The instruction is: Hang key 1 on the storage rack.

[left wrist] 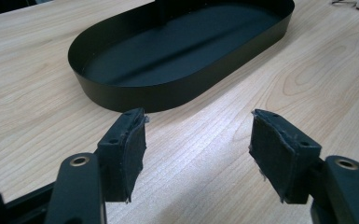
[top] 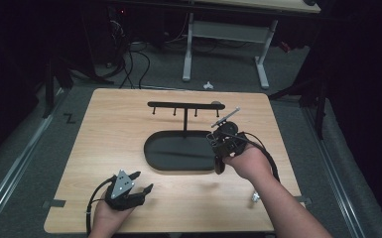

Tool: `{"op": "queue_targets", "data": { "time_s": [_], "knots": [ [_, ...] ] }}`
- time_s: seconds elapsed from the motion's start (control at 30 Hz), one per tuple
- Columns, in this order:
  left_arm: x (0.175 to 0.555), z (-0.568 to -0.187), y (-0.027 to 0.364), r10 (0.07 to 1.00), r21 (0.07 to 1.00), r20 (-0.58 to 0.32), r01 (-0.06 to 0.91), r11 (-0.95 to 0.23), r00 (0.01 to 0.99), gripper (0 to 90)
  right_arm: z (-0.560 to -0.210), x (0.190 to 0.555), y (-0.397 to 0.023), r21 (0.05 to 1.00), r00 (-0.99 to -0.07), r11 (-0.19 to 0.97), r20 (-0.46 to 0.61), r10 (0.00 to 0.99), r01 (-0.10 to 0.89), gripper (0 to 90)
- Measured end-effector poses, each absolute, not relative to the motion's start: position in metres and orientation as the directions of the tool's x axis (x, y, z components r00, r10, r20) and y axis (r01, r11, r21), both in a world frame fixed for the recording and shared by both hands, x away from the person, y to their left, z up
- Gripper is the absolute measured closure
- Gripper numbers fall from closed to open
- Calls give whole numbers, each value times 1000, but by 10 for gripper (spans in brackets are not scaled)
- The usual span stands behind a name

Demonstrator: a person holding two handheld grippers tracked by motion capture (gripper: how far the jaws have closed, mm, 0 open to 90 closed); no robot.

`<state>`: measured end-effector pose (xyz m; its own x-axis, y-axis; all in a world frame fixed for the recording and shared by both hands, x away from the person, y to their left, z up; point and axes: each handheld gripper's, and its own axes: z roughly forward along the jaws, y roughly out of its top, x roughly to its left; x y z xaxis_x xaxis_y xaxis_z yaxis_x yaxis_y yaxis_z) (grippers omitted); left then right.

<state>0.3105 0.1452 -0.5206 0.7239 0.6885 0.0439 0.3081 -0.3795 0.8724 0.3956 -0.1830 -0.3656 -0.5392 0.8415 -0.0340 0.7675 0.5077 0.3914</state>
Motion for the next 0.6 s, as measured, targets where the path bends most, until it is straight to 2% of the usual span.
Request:
{"op": "queue_targets", "data": {
  "time_s": [0.6],
  "knots": [
    [301,-521,153,689,869,61,301,-392,723,360,-354,413,-164,421,-545,509,-43,838,750,801]
  ]
}}
